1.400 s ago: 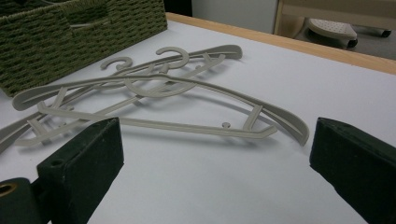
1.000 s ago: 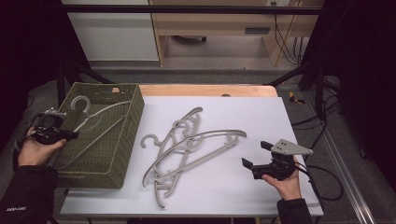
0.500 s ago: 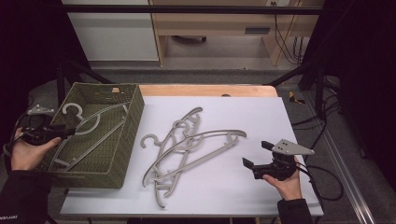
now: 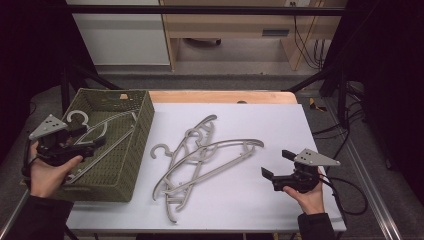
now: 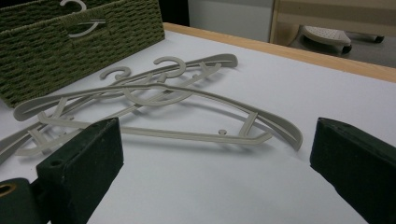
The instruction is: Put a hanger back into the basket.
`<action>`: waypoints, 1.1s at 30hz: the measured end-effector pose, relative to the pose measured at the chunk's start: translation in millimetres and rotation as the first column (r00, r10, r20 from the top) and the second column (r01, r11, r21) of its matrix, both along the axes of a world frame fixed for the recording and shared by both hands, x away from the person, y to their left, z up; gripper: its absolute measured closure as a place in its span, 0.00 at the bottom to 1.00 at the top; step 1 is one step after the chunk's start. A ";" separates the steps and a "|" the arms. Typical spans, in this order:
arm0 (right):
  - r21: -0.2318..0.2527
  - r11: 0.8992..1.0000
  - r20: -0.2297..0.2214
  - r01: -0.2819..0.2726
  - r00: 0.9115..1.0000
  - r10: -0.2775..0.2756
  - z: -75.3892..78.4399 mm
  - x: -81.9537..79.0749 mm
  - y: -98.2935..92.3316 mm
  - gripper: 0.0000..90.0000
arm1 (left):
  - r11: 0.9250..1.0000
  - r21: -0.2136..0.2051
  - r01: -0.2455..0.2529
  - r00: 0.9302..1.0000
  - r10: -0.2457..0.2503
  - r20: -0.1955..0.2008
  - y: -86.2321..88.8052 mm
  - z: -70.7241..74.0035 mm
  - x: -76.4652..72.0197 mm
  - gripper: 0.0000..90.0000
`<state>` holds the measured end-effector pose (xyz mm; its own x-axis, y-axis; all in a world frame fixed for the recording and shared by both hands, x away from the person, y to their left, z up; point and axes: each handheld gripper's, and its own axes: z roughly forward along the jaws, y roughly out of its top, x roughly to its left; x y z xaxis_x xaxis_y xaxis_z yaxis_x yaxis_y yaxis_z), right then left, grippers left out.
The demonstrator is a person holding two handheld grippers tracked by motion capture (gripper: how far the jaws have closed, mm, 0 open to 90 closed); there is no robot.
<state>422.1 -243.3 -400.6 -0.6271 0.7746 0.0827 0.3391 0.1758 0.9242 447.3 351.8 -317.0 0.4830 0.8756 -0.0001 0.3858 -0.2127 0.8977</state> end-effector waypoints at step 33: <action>0.009 1.000 0.002 0.002 1.000 -0.002 2.8 -2.4 -2.7 0.03 | 0.960 0.084 0.267 0.961 -0.260 -0.093 -144.5 -49.6 2.7 0.14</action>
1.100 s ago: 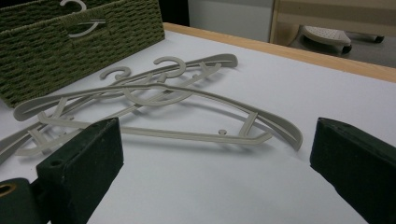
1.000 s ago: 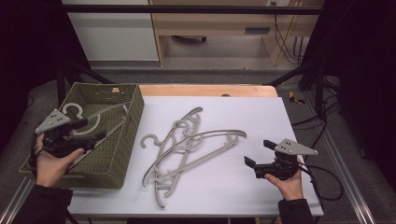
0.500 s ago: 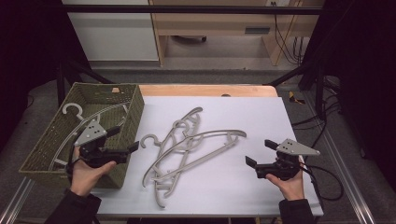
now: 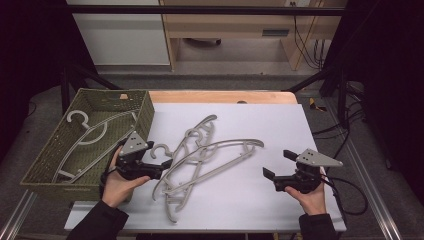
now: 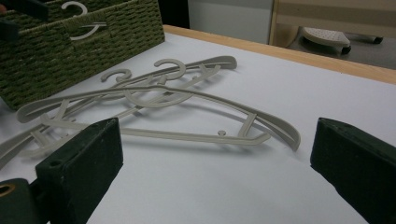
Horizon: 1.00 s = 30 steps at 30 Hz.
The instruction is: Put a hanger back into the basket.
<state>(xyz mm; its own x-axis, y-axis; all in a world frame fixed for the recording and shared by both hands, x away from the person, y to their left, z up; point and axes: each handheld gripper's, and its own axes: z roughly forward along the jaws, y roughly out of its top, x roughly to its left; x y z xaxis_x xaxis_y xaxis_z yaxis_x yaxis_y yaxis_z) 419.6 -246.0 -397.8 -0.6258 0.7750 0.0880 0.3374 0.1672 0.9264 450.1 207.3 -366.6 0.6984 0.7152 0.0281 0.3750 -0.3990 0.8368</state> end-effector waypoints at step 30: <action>-0.004 1.000 -0.009 -0.012 1.000 0.012 -0.1 0.2 1.2 0.03 | 0.964 0.261 0.050 0.973 0.012 -0.229 -39.9 -75.8 59.7 0.60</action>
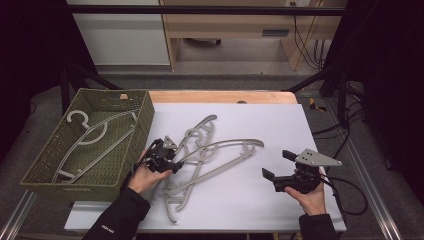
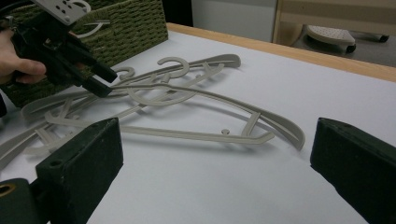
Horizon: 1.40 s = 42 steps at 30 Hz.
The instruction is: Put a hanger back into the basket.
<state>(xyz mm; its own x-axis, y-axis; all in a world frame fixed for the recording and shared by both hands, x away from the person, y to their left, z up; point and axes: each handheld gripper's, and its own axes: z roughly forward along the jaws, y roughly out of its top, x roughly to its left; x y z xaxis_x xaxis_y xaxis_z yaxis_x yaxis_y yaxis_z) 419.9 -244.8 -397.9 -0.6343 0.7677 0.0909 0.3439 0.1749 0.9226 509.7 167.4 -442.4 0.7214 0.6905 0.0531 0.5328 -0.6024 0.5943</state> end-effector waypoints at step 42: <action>-0.004 1.000 0.000 -0.010 1.000 0.010 -0.3 0.2 0.6 0.03 | 0.999 0.029 0.017 0.998 -0.015 -0.064 -12.6 -6.3 -22.1 0.81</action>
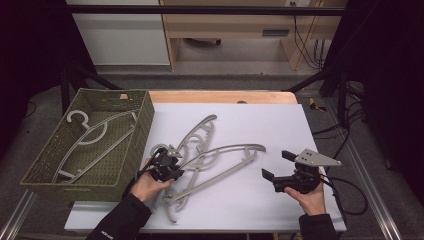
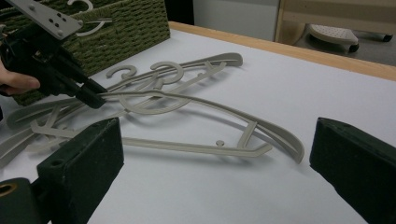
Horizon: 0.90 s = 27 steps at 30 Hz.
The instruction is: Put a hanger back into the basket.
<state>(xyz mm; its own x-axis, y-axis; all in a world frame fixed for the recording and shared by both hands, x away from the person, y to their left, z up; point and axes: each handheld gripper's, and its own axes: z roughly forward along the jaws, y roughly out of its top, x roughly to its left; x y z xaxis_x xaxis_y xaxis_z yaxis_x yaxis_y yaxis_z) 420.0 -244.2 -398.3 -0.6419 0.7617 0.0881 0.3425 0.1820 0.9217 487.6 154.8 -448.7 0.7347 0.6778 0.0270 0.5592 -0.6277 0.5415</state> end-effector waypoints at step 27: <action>0.005 1.000 0.008 0.005 1.000 -0.005 1.8 -1.7 -1.6 0.03 | 0.996 -0.089 -0.025 0.994 0.034 0.107 7.8 21.4 -12.9 0.91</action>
